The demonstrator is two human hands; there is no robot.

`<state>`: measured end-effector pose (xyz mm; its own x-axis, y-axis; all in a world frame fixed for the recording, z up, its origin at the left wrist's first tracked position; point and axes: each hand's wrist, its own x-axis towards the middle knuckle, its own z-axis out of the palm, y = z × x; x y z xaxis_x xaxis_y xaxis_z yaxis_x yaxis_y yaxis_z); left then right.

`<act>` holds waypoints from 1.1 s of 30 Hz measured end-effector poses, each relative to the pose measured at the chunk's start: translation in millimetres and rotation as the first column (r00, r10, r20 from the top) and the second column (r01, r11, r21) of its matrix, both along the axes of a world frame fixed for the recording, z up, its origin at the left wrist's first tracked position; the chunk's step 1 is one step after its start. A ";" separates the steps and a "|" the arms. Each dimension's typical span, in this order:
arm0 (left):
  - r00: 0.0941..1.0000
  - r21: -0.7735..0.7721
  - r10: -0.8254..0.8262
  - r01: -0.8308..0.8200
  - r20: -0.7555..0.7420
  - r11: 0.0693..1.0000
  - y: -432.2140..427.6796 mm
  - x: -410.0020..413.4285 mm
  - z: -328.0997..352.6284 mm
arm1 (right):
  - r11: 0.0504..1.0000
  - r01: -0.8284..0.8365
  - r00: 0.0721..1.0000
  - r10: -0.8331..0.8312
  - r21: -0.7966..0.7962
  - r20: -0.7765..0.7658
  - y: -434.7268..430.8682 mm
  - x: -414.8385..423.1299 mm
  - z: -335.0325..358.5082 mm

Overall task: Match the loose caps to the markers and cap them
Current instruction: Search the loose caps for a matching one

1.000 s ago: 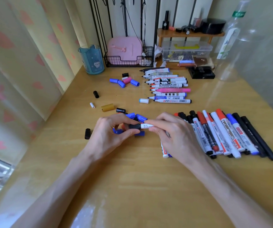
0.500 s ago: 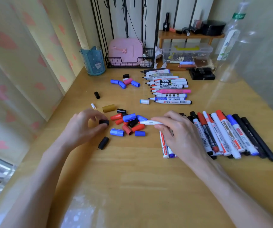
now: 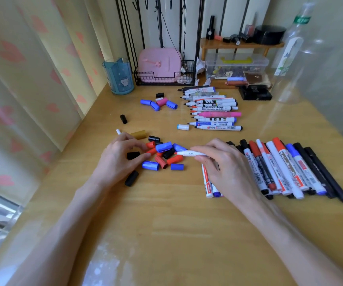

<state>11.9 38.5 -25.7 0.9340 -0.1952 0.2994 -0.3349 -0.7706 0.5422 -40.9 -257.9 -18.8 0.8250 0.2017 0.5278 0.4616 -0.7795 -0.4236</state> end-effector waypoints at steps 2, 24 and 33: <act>1.000 0.026 0.014 -0.014 -0.024 1.000 -3.0 2.9 -1.1 | 1.000 -0.002 1.000 0.002 -0.002 0.000 0.7 -0.7 0.5; 0.965 -0.289 -0.259 0.237 -0.040 0.927 -31.0 -28.6 25.1 | 0.997 -0.052 0.998 0.050 0.049 0.042 5.6 -1.4 -0.2; 0.979 -0.435 -0.204 0.177 -0.016 0.883 -52.5 -39.6 18.2 | 0.992 -0.086 0.995 0.081 0.088 0.057 5.5 1.2 -2.9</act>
<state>-27.7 -14.0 -7.6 0.9104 -0.2367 0.3395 -0.4085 -0.3828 0.8286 -39.8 -252.3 -21.7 0.7777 0.2183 0.5895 0.5471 -0.6968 -0.4637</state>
